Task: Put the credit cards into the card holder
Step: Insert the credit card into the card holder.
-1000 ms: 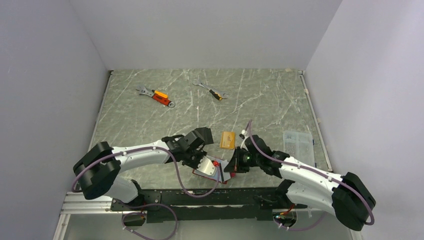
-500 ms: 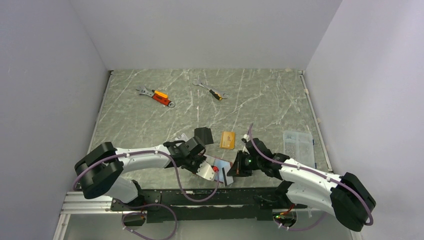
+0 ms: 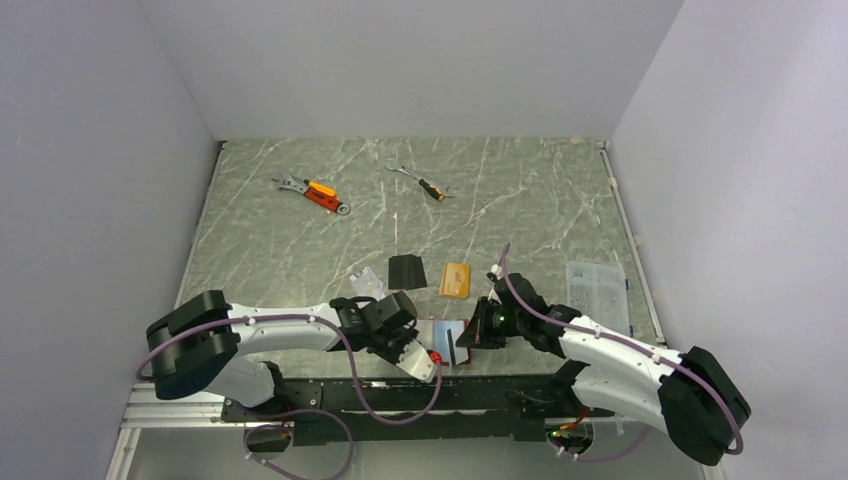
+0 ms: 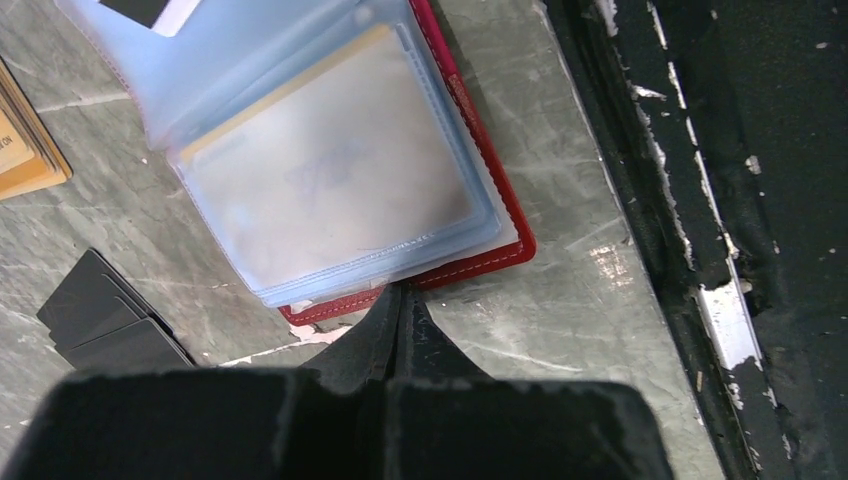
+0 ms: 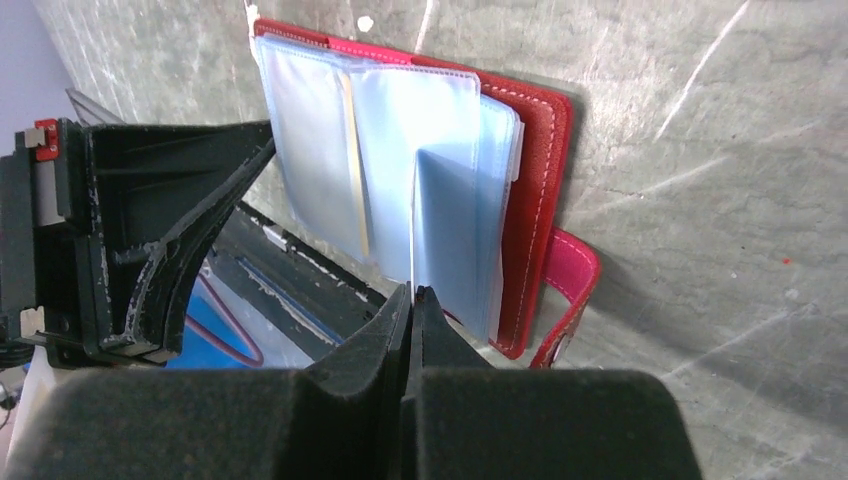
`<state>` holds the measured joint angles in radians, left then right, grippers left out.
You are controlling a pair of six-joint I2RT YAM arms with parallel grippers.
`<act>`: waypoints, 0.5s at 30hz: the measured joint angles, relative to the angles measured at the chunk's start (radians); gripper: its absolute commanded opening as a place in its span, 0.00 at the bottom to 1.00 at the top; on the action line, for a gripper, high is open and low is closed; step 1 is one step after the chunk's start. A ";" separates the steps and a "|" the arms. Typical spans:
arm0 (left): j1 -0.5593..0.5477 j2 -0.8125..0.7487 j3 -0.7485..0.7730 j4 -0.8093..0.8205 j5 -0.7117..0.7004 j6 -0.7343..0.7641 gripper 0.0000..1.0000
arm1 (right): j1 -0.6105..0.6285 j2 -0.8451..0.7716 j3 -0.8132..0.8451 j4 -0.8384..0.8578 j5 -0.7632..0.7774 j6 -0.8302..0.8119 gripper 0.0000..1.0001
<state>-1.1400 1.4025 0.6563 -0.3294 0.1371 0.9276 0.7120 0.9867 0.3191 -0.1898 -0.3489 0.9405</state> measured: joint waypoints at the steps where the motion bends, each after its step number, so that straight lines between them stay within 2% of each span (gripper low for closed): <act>1: 0.000 -0.003 -0.002 0.000 0.000 -0.005 0.00 | 0.000 -0.002 0.000 0.003 0.006 0.000 0.00; 8: -0.004 -0.062 -0.008 -0.092 0.000 -0.034 0.00 | 0.010 -0.024 0.000 0.116 0.089 0.006 0.00; 15: -0.005 -0.057 -0.007 -0.119 0.000 -0.035 0.00 | 0.037 0.043 0.000 0.259 0.140 0.006 0.00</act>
<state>-1.1454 1.3453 0.6491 -0.4480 0.1371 0.8925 0.7486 1.0302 0.3187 0.0692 -0.2085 0.9463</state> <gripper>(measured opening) 0.008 0.009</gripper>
